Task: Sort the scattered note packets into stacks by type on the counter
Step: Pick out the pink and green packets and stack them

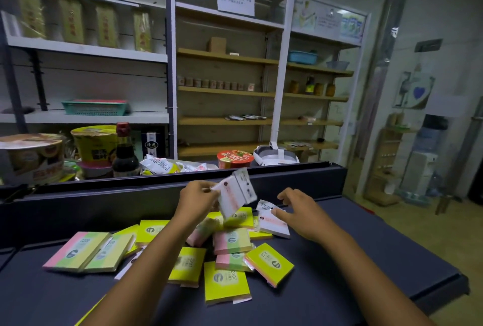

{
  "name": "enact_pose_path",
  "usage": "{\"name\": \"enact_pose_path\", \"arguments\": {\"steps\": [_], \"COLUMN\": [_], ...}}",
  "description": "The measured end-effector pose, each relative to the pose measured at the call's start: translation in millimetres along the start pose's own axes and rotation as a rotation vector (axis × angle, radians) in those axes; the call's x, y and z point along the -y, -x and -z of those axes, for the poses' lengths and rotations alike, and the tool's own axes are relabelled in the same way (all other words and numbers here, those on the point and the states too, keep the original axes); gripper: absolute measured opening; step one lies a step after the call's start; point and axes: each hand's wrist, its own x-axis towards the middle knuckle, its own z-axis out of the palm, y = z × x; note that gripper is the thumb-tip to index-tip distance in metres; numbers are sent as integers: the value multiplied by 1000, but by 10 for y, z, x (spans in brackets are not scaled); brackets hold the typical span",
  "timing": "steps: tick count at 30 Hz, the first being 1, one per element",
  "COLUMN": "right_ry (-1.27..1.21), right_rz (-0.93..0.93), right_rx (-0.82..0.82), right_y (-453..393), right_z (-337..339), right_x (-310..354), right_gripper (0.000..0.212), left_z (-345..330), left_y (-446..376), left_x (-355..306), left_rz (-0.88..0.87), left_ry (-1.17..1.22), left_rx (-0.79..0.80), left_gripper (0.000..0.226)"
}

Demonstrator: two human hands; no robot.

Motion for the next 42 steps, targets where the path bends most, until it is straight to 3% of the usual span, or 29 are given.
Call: {"name": "enact_pose_path", "arguments": {"steps": [5, 9, 16, 26, 34, 38, 42], "right_ry": [16, 46, 98, 36, -156, -424, -790], "right_rz": [5, -19, -109, -208, -211, -207, -213], "right_rx": [38, 145, 336, 415, 264, 120, -28], "right_y": [-7, -46, -190, -322, -175, 5, 281], "right_z": [-17, -62, -129, -202, -197, -205, -197], "right_x": [-11, -72, -261, -417, -347, -222, -31], "right_gripper": [40, 44, 76, 87, 75, 72, 54], "left_z": [63, 99, 117, 74, 57, 40, 43], "left_y": [267, 384, 424, 502, 520, 555, 661], "left_x": [-27, 76, 67, 61, 41, 2, -56], "left_rz": [113, 125, 101, 129, 95, 55, -5], "left_ry": [498, 719, 809, 810, 800, 736, 671], "left_rx": [67, 55, 60, 60, 42, 15, -6], "left_gripper": [16, 16, 18, 16, 20, 22, 19]}}
